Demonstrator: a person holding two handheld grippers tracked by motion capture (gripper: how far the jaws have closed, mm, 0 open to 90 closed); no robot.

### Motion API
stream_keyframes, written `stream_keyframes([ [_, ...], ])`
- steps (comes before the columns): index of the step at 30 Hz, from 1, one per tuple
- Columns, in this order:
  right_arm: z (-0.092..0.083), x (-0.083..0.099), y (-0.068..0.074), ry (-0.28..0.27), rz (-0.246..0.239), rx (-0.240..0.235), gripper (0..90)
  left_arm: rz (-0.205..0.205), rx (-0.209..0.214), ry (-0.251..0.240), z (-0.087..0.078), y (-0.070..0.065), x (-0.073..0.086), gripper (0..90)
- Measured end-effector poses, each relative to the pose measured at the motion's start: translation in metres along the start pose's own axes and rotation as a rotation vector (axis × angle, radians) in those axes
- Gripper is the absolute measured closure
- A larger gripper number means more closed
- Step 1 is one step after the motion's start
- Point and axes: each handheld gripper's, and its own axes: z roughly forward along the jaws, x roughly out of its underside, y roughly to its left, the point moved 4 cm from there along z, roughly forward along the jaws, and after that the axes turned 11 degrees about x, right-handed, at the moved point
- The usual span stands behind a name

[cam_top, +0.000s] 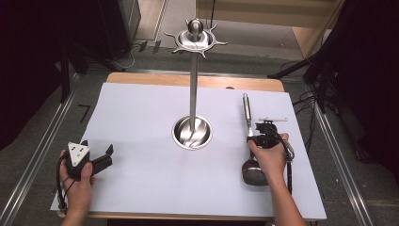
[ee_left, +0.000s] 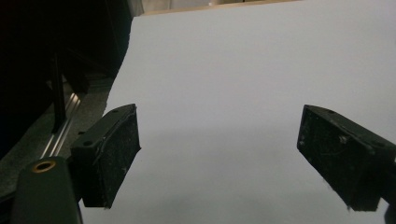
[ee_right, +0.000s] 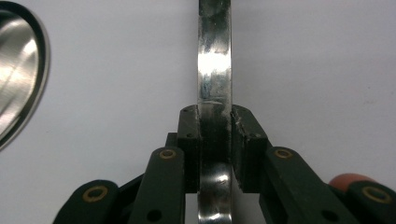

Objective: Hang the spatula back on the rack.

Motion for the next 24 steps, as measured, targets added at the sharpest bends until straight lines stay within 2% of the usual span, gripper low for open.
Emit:
stream_keyframes([
  [1,-0.004,0.003,-0.003,-0.025,0.017,-0.012,76.7,0.002,-0.001,0.000,0.000,0.000,0.000,13.9],
  [3,-0.005,0.004,-0.004,-0.041,0.017,-0.017,76.7,0.003,-0.001,-0.001,0.000,0.000,0.000,13.9],
  [5,-0.008,0.007,-0.006,-0.069,0.023,-0.044,76.7,0.001,0.000,-0.003,0.000,0.000,0.000,13.9],
  [6,-0.011,0.009,-0.006,-0.103,0.013,-0.050,76.7,0.001,0.000,-0.001,0.000,0.000,0.000,13.9],
  [7,-0.011,0.009,-0.006,-0.103,0.013,-0.050,76.7,0.001,0.000,0.000,0.000,0.000,0.000,13.9],
  [8,-0.014,0.009,-0.007,-0.133,-0.004,-0.057,76.8,0.001,0.001,0.000,0.000,0.000,0.000,13.9],
  [10,-0.017,0.009,-0.007,-0.146,0.001,-0.061,76.7,0.000,0.005,0.000,0.000,0.000,0.000,13.8],
  [12,-0.024,0.010,-0.007,-0.196,0.007,-0.102,76.7,-0.004,0.006,0.001,0.000,0.000,0.000,13.9],
  [15,-0.029,0.011,-0.007,-0.228,0.005,-0.127,76.8,-0.002,0.007,0.003,0.000,0.000,0.000,13.9],
  [17,-0.033,0.012,-0.006,-0.262,-0.009,-0.155,76.8,0.000,0.006,0.001,0.000,0.000,0.000,13.9],
  [18,-0.036,0.013,-0.004,-0.308,-0.045,-0.169,76.8,0.000,0.006,0.000,0.000,0.000,0.000,13.9],
  [21,-0.040,0.014,-0.002,-0.337,-0.053,-0.160,76.8,-0.004,0.007,-0.001,0.000,0.000,0.000,13.9],
  [24,-0.044,0.014,-0.001,-0.378,-0.048,-0.176,76.8,-0.003,0.007,-0.001,0.000,0.000,0.000,13.9],
])
